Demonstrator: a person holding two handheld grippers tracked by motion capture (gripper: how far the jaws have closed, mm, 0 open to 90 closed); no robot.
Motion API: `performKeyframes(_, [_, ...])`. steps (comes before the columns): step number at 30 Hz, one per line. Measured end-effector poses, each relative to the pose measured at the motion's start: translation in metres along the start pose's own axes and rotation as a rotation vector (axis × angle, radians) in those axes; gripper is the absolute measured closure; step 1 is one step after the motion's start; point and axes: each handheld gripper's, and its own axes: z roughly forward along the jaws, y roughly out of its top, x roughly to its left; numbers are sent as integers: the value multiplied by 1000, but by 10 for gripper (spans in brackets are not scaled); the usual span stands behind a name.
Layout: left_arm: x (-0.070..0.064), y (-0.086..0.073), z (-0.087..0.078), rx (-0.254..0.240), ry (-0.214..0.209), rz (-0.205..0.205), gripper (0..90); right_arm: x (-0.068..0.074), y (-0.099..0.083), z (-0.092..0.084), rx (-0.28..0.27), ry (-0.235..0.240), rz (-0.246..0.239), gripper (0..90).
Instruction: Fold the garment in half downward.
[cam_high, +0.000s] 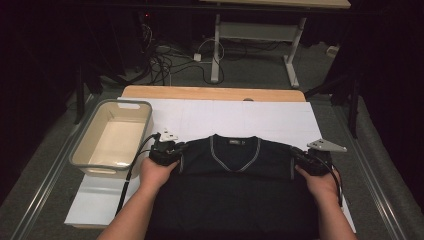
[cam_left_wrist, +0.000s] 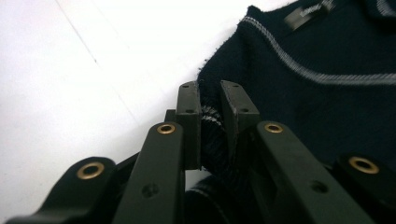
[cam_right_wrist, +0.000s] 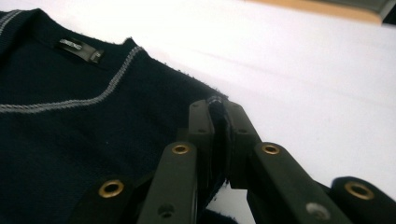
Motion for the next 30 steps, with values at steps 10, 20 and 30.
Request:
performKeyframes(10, [-13, -15, -27, -64, -34, 25, 768, 15, -5, -32, -86, 20, -42, 843])
performKeyframes(20, [-22, -51, -49, -120, -95, 32, 764, 30, -32, -55, -129, 58, -52, 841])
performKeyframes(30, [-33, -72, -62, -118, -129, 71, 760, 43, -59, -68, -135, 64, -88, 839])
